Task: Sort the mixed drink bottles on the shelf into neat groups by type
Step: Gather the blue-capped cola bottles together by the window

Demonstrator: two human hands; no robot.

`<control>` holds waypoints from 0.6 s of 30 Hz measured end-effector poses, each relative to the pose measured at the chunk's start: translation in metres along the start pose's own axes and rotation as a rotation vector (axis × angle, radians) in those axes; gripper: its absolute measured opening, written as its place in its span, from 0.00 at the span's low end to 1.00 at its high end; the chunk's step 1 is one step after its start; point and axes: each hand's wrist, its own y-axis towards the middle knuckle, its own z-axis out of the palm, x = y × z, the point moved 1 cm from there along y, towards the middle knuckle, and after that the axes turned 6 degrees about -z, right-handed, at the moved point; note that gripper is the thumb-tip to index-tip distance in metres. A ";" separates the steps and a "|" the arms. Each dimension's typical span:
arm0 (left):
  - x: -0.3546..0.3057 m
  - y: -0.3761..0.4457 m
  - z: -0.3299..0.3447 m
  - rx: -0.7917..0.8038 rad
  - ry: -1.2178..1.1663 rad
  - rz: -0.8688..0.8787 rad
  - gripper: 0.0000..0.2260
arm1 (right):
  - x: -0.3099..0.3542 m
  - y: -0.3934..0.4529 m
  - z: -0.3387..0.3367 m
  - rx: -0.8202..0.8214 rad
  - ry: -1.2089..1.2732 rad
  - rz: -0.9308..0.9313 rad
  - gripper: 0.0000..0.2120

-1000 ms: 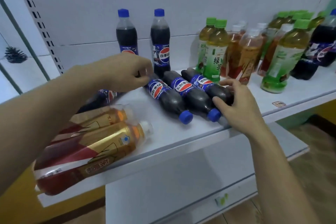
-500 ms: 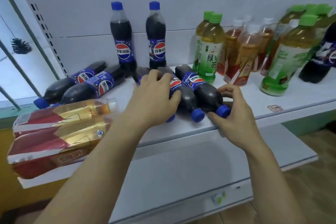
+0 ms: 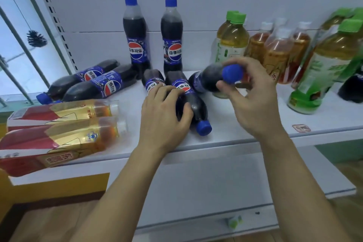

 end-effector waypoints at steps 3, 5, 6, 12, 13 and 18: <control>-0.002 0.000 0.001 -0.018 -0.003 -0.023 0.17 | 0.004 0.053 0.019 0.059 -0.014 -0.040 0.14; -0.003 -0.001 0.001 -0.024 -0.002 -0.032 0.16 | 0.004 0.084 0.034 0.093 -0.008 -0.049 0.16; -0.003 -0.002 0.001 -0.026 -0.004 -0.036 0.16 | 0.003 0.096 0.041 0.105 0.012 -0.046 0.17; 0.001 -0.001 0.000 -0.048 -0.011 -0.059 0.14 | -0.013 0.139 0.075 0.071 0.020 0.027 0.18; 0.001 -0.001 0.001 -0.049 -0.010 -0.057 0.14 | -0.016 0.146 0.080 0.057 -0.003 0.049 0.18; 0.002 0.000 0.002 -0.037 0.004 -0.052 0.14 | -0.029 0.174 0.094 -0.034 -0.202 0.194 0.18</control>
